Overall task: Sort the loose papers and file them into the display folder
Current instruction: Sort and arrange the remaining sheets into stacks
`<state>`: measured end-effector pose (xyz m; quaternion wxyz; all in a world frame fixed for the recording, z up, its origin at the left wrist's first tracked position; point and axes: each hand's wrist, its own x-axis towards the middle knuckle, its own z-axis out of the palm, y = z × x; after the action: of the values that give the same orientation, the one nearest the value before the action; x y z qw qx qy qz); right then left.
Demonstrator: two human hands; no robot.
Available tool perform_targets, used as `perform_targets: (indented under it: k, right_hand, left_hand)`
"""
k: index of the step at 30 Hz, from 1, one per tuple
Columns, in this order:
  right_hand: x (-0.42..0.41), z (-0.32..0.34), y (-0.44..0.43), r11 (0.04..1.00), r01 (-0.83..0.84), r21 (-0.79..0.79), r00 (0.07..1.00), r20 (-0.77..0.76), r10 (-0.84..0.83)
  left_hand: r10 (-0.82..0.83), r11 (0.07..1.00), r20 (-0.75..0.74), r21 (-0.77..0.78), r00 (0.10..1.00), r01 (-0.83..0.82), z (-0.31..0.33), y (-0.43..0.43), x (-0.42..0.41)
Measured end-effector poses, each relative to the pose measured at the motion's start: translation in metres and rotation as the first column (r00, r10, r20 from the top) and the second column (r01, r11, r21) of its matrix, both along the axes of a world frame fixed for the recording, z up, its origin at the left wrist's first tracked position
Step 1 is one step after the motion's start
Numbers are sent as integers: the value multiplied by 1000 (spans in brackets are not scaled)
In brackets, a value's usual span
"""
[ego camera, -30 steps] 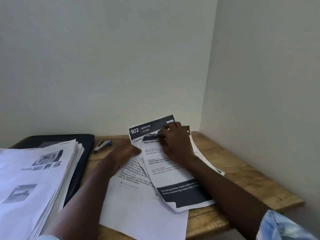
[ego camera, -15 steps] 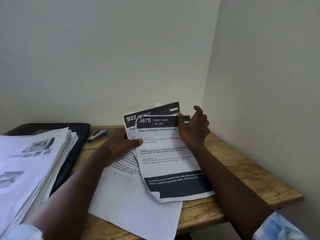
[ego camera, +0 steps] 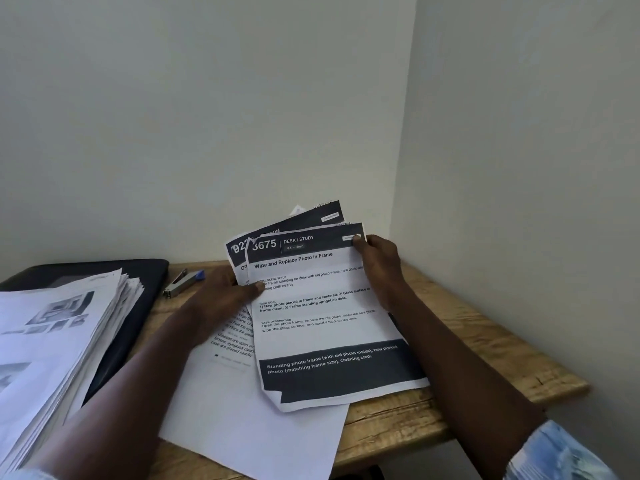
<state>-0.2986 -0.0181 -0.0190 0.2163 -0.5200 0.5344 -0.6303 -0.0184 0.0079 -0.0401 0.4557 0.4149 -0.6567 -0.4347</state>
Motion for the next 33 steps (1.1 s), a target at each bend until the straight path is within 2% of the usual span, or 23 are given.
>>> perform_targets:
  k: [4, 6, 9, 10, 13, 16, 19, 21, 23, 25, 29, 33]
  right_hand:
    - [3, 1, 2, 987, 160, -7, 987, -27, -160]
    - [-2, 1, 2, 975, 209, 81, 978, -6, -209]
    - [-11, 5, -1, 982, -3, 188, 992, 121, -20]
    - [-10, 5, 0, 978, -83, 189, 992, 105, 64]
    - [8, 6, 11, 962, -236, 135, 968, -50, 245]
    - [25, 6, 22, 917, -387, 97, 905, -149, 398]
    - [32, 6, 29, 891, -444, 98, 864, -219, 454]
    - [32, 7, 29, 905, -424, 44, 880, -217, 423]
    - [32, 9, 28, 921, -384, -67, 912, -182, 367]
    - [35, 14, 31, 922, -329, -205, 942, -133, 307]
    - [47, 28, 43, 877, -143, -458, 990, -79, 120]
    - [52, 32, 47, 857, -74, -510, 996, -4, 84]
  left_hand:
    - [22, 1000, -37, 9, 999, -21, 3, 2, -1]
    - [126, 991, -104, -40, 987, -131, 5, 0, -2]
    - [313, 935, -285, -77, 906, -347, 13, -7, 2]
    - [344, 919, -349, -63, 872, -388, 16, -8, 3]
    - [363, 893, -510, -47, 779, -447, 29, -6, 2]
    - [367, 875, -613, -27, 700, -483, 38, -6, 4]
    - [350, 893, -603, -15, 717, -449, 43, -6, 10]
    - [344, 897, -532, -56, 774, -438, 45, -2, 11]
    - [353, 862, -470, -173, 809, -477, 49, 4, 9]
    - [365, 782, -463, -319, 808, -536, 62, 12, 4]
    - [376, 538, -489, -576, 787, -615, 92, 30, -10]
    - [350, 484, -510, -620, 786, -618, 96, 36, -19]
